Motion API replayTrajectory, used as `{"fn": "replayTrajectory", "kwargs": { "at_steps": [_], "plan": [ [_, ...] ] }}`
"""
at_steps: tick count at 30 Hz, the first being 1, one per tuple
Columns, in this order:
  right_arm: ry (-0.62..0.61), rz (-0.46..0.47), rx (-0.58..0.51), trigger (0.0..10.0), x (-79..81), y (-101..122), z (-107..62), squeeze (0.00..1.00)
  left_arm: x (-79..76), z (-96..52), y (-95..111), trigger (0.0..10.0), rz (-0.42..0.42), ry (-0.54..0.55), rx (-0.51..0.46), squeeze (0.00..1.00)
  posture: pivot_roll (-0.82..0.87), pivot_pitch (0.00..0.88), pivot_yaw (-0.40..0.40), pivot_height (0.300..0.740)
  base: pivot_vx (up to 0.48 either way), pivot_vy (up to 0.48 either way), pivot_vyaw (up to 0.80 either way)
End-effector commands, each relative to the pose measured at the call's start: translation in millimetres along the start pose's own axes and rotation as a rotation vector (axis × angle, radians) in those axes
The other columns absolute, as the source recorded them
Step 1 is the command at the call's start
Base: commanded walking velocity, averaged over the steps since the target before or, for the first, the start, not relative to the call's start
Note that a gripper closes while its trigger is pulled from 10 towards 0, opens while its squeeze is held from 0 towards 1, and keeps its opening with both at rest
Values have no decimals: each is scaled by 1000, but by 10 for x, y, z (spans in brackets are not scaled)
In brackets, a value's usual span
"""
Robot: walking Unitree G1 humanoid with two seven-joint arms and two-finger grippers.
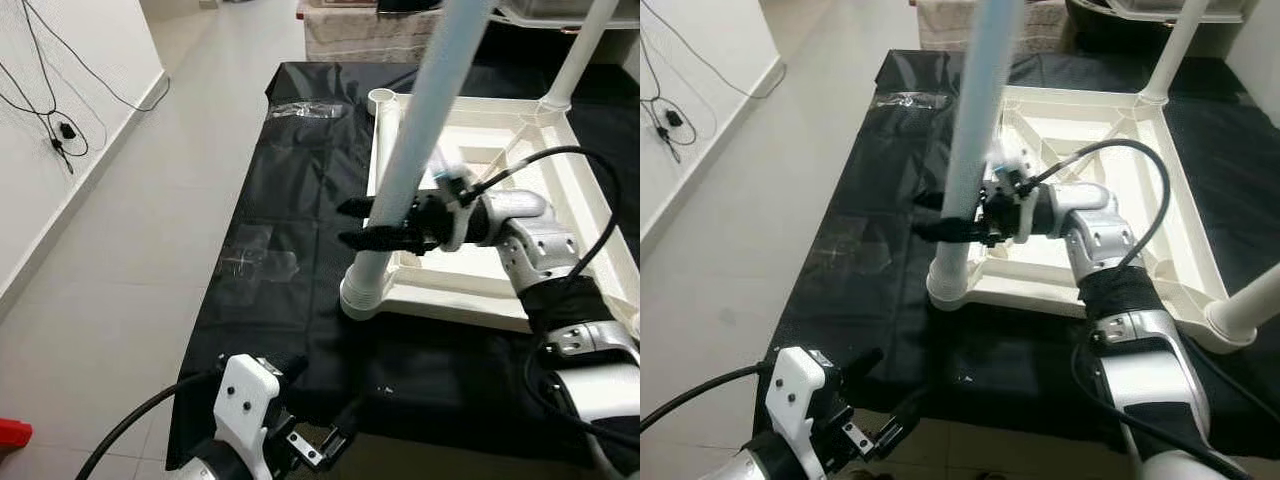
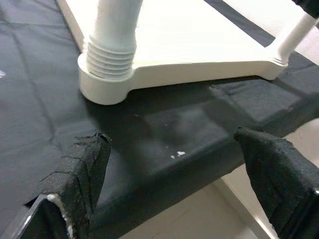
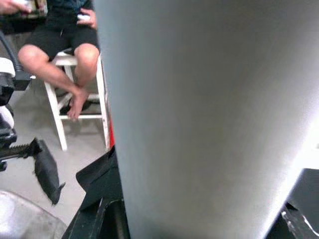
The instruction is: Building children table
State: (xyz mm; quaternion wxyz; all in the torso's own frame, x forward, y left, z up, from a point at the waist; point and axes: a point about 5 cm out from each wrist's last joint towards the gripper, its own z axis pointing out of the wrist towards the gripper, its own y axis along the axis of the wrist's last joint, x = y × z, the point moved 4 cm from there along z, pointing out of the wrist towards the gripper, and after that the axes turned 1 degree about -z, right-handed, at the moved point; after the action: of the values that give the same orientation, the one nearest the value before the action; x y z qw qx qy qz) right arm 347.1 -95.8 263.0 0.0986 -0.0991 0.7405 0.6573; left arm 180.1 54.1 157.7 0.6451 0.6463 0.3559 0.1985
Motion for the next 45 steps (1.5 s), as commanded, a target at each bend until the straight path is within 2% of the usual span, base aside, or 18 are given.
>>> {"fn": "replayTrajectory", "kwargs": {
  "at_steps": [1, 4, 7, 10, 12, 16, 20, 22, 24, 25, 29, 34, 37, 39, 42, 45],
  "plan": [
    [66, 92, 107, 10000, 129, -336, 148, 0, 21, 6, -63, 10000, -3, 13, 21, 0, 130, 225, -12, 740, 0, 0, 0],
    [71, 85, 117, 10000, 125, -374, 268, 0, 38, 18, -64, 10000, 1, 17, 20, 0, 124, 222, -12, 740, 0, 0, 0],
    [64, 86, 120, 10000, 118, -386, 281, 0, 41, 20, -64, 10000, 2, 18, 20, 0, 124, 222, -12, 740, 0, 0, 0],
    [-1, 105, 130, 10000, 62, -456, 320, 0, 46, 30, -67, 10000, 6, 21, 18, 0, 122, 219, -13, 740, 0, 0, 0],
    [-106, 136, 132, 10000, -8, -535, 299, 0, 60, 44, -71, 10000, 9, 27, 16, 0, 122, 215, -18, 740, 0, 0, 0],
    [-224, 188, 109, 10000, -1, -613, 207, 0, 88, 65, -69, 10000, 13, 37, 9, 0, 115, 205, -18, 740, 0, 0, 0],
    [-259, 207, 90, 10000, 15, -623, 174, 0, 101, 74, -69, 10000, 15, 39, 8, 0, 110, 200, -14, 740, 0, 0, 0],
    [-307, 253, 26, 10000, 53, -618, 85, 0, 130, 92, -72, 10000, 18, 40, 6, 0, 106, 193, -7, 740, 0, 0, 0],
    [-307, 253, 26, 10000, 53, -618, 85, 0, 130, 92, -72, 10000, 18, 40, 6, 0, 106, 193, -7, 740, 0, 0, 0],
    [-331, 272, 3, 10000, 57, -622, 32, 0, 141, 100, -76, 10000, 20, 40, 5, 0, 107, 191, -7, 740, 0, 0, 0],
    [-414, 291, 23, 10000, 15, -701, -58, 0, 153, 108, -79, 10000, 24, 41, 4, 0, 110, 188, -4, 740, 0, 0, 0],
    [-618, 320, 47, 10000, -91, -820, -158, 0, 168, 110, -78, 10000, 32, 42, 5, 0, 114, 190, -1, 740, 0, 0, 0],
    [-660, 322, 48, 10000, -106, -835, -177, 0, 171, 108, -77, 10000, 32, 42, 5, 0, 116, 192, 0, 740, 0, 0, 0],
    [-767, 333, 52, 10000, -136, -852, -221, 0, 177, 105, -77, 10000, 34, 39, 5, 0, 116, 193, 2, 740, 0, 0, 0],
    [-799, 325, 39, 10000, -121, -833, -228, 0, 179, 104, -77, 10000, 34, 38, 5, 0, 116, 196, 4, 740, 0, 0, 0],
    [-795, 323, 12, 10000, -35, -798, -206, 0, 180, 102, -81, 10000, 34, 36, 7, 0, 116, 197, 6, 740, 0, 0, 0]
  ]
}}
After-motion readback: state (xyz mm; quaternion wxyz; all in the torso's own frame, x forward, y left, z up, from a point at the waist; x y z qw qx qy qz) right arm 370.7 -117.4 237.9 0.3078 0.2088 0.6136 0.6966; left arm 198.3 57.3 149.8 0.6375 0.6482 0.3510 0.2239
